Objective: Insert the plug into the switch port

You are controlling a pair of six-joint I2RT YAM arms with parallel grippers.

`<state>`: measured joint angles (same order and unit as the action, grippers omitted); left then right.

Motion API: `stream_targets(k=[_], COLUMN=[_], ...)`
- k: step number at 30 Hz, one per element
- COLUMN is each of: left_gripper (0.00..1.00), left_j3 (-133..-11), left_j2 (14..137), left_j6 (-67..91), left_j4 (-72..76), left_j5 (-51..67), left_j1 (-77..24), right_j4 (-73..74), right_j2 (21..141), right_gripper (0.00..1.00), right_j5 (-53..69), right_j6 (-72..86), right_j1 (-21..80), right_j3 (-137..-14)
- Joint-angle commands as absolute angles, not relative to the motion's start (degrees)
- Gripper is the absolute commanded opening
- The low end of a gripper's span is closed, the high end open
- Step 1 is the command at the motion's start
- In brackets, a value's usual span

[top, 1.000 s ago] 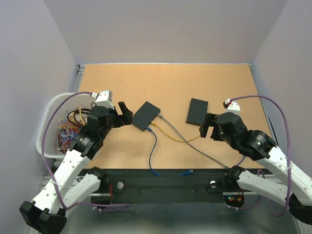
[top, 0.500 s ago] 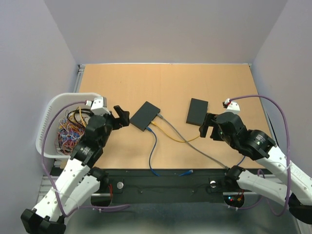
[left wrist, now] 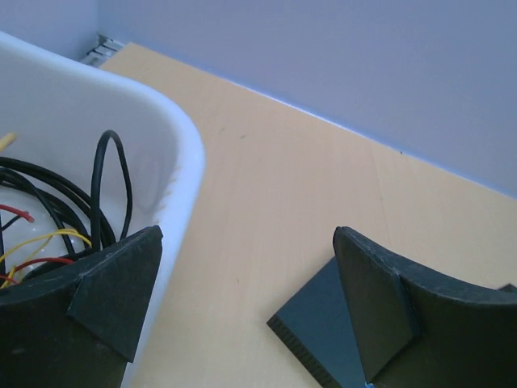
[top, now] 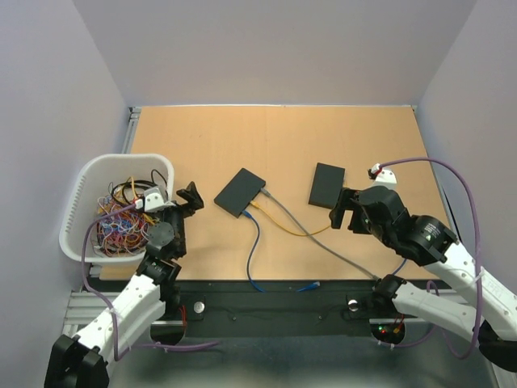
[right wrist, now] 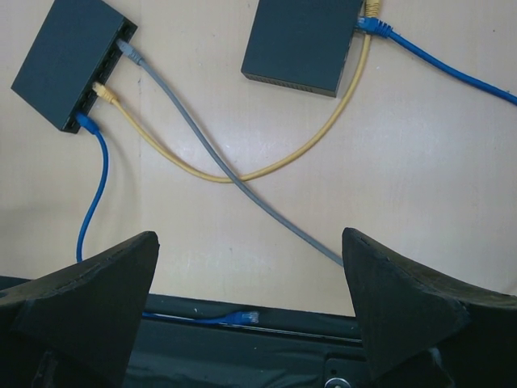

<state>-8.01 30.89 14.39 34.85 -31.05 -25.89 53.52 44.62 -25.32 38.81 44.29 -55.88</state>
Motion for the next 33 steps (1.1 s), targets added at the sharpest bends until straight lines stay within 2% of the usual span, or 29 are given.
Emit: stream_targets(k=[1, 7, 12, 21, 24, 27, 28, 29, 31, 33], left_gripper=[0.99, 0.99, 0.99, 0.99, 0.98, 0.96, 0.95, 0.99, 0.99, 0.99], left_j3=[-5.5, -3.3, -2.6, -8.5, -8.3, -13.0, -13.5, -13.2, -14.1, -13.2], left_j2=[36.5, 48.1, 61.6, 75.5, 86.0, 82.4, 84.1, 84.5, 83.1, 84.0], left_j6=[4.9, -4.1, -2.3, -5.9, -6.2, -3.9, -5.3, -5.0, -4.1, -4.6], left_j4=[56.8, 72.5, 84.1, 89.0, 104.3, 88.3, 90.6, 92.2, 87.0, 90.7], left_j5=[-36.3, -38.0, -29.6, -19.9, -16.4, -13.8, -13.7, -13.4, -14.1, -13.9], left_j1=[-25.9, -24.6, -16.1, -9.7, -5.5, -5.2, -5.1, -5.0, -4.9, -4.8], right_j4=[51.4, 48.9, 47.0, 44.7, 43.4, 41.9, 40.4, 39.6, 35.5, 33.1], right_j2=[42.5, 36.2, 32.8, 33.3, 33.6, 32.8, 32.3, 31.8, 30.2, 29.6], right_gripper=[1.0, 1.0, 1.0, 1.0, 1.0, 1.0, 1.0, 1.0, 1.0, 1.0], right_j5=[-25.0, -24.3, -23.8, -21.9, -21.8, -21.9, -22.0, -22.6, -23.1, -24.2], right_j6=[38.0, 37.1, 36.4, 34.5, 33.9, 33.8, 34.2, 34.8, 33.9, 33.7], right_j1=[44.5, 44.4, 44.4, 44.4, 44.4, 44.4, 44.4, 44.4, 44.4, 44.5], right_j3=[-57.0, -55.7, -54.7, -53.4, -52.8, -50.9, -50.1, -49.0, -45.6, -43.3])
